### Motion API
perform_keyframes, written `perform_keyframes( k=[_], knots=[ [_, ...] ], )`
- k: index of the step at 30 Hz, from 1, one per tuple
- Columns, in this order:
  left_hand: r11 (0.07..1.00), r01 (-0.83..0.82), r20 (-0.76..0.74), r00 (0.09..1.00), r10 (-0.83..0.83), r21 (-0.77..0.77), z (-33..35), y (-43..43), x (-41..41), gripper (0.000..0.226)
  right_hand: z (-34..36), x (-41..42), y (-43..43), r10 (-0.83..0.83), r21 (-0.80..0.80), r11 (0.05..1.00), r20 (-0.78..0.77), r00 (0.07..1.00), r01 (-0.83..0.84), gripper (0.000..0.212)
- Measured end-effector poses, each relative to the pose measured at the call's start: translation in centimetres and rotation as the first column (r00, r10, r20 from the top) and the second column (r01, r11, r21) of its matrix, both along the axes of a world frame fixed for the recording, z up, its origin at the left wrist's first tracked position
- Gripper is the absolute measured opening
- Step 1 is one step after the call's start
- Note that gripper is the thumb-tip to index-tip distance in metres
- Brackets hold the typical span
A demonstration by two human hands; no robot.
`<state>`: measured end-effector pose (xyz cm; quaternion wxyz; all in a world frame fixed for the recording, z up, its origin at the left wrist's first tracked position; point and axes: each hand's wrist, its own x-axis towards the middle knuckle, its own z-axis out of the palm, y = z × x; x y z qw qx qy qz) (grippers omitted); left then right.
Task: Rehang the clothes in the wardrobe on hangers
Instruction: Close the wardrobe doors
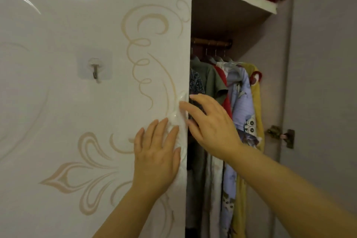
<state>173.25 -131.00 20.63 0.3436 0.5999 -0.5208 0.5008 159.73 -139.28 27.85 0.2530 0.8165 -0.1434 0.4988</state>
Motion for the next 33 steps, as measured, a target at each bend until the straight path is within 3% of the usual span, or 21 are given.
perform_keyframes(
  k=[9,14,19,24,28,33],
  knots=[
    [0.908,0.418,0.008,0.908,-0.418,0.044,1.6,-6.3,-13.2,0.034,-2.3,-16.0,-0.3,-0.395,0.111,0.916,0.105,0.913,0.385,0.037],
    [0.798,0.588,-0.013,0.806,-0.592,0.132,2.6,-8.2,-22.6,0.046,-3.2,-26.1,0.8,-0.564,0.126,0.826,0.150,0.812,0.550,0.040],
    [0.721,0.675,0.051,0.723,-0.688,0.154,4.8,-9.2,-32.1,0.048,-3.3,-35.9,1.3,-0.604,0.085,0.788,0.294,0.741,0.609,0.042],
    [0.676,0.735,0.151,0.663,-0.733,0.057,9.1,-9.9,-41.1,0.047,-3.0,-44.8,0.1,-0.561,0.139,0.809,0.469,0.682,0.571,0.049],
    [0.723,0.687,0.234,0.693,-0.682,0.072,13.8,-10.3,-48.2,0.045,-3.9,-48.7,-2.1,-0.571,0.150,0.812,0.403,0.715,0.564,0.050],
    [0.939,0.280,0.457,0.822,-0.341,0.198,16.6,-12.8,-51.6,0.045,-4.9,-49.7,-4.7,-0.524,0.182,0.851,0.348,0.777,0.492,0.051]
  ],
)
